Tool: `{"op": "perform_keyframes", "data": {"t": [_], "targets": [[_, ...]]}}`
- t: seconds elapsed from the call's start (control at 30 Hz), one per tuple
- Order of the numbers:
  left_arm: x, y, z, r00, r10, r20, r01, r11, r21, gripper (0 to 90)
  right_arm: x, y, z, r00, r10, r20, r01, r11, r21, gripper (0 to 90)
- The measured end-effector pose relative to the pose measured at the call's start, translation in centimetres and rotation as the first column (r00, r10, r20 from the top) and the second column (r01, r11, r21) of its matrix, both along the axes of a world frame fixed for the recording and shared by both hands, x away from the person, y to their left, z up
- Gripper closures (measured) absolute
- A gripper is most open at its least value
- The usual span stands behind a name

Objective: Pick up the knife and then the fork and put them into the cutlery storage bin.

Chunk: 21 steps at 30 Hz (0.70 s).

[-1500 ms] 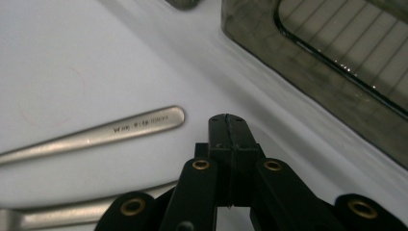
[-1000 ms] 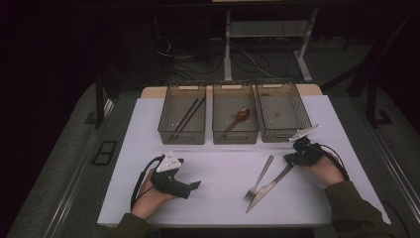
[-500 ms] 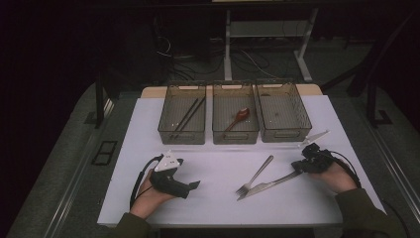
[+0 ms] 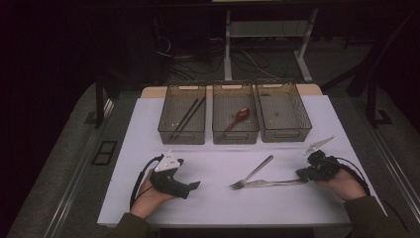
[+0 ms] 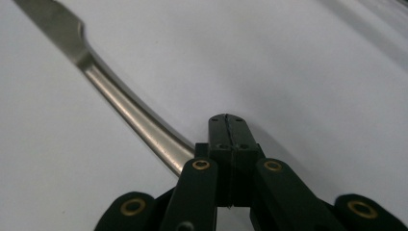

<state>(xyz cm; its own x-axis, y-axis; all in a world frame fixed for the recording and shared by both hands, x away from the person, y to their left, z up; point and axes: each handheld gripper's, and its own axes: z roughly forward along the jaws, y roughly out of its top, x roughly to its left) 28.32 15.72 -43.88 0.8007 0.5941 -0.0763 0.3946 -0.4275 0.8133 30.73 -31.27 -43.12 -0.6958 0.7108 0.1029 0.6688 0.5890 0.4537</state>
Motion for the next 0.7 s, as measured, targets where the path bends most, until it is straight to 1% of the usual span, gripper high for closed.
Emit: {"op": "perform_keyframes", "data": {"t": [0.13,0.33,0.43,0.5,0.53,0.57,0.6,0.63,0.67,0.7], "targets": [[0.0,0.0,0.0,1.0000,0.000,0.000,0.000,1.0000,0.000,1.9,-0.6,-0.1,0.0,0.9999,0.012,-0.012,-0.012,0.9999,0.001,88.9],[0.0,0.0,0.0,1.0000,0.000,-0.001,0.000,1.0000,0.000,1.9,-1.3,-0.2,0.1,0.9986,0.045,-0.027,-0.045,0.9990,0.000,89.0],[0.0,0.0,0.0,1.0000,0.000,-0.001,0.000,1.0000,0.001,1.9,-1.4,-0.2,0.1,0.9982,0.052,-0.030,-0.052,0.9987,0.002,88.9],[0.0,0.0,0.0,1.0000,-0.001,-0.001,0.001,1.0000,0.000,1.9,-1.3,-0.2,0.2,0.9974,0.066,-0.028,-0.066,0.9978,-0.001,88.8],[0.0,0.0,0.0,1.0000,-0.001,0.000,0.001,1.0000,0.000,1.8,-1.2,-0.2,0.3,0.9968,0.076,-0.024,-0.076,0.9971,0.001,87.1],[0.0,0.0,0.0,1.0000,-0.001,-0.001,0.001,1.0000,0.000,1.8,-1.2,-0.2,0.6,0.9959,0.087,-0.027,-0.087,0.9962,0.007,82.6],[0.0,0.0,0.0,1.0000,-0.001,-0.002,0.001,1.0000,-0.001,1.8,-1.2,-0.2,0.9,0.9941,0.106,-0.025,-0.106,0.9944,0.005,80.4],[0.0,0.0,0.0,1.0000,-0.002,-0.003,0.002,1.0000,-0.003,1.8,-1.2,0.0,1.3,0.9933,0.113,-0.022,-0.113,0.9936,0.009,79.0],[0.0,0.0,0.0,1.0000,-0.003,-0.003,0.003,1.0000,-0.005,1.8,-1.1,0.2,1.6,0.9910,0.132,-0.023,-0.131,0.9912,0.017,77.1],[0.0,0.0,0.0,1.0000,-0.004,-0.005,0.004,1.0000,-0.008,1.8,-1.1,0.4,1.9,0.9879,0.154,-0.017,-0.154,0.9880,0.012,74.7]]}}
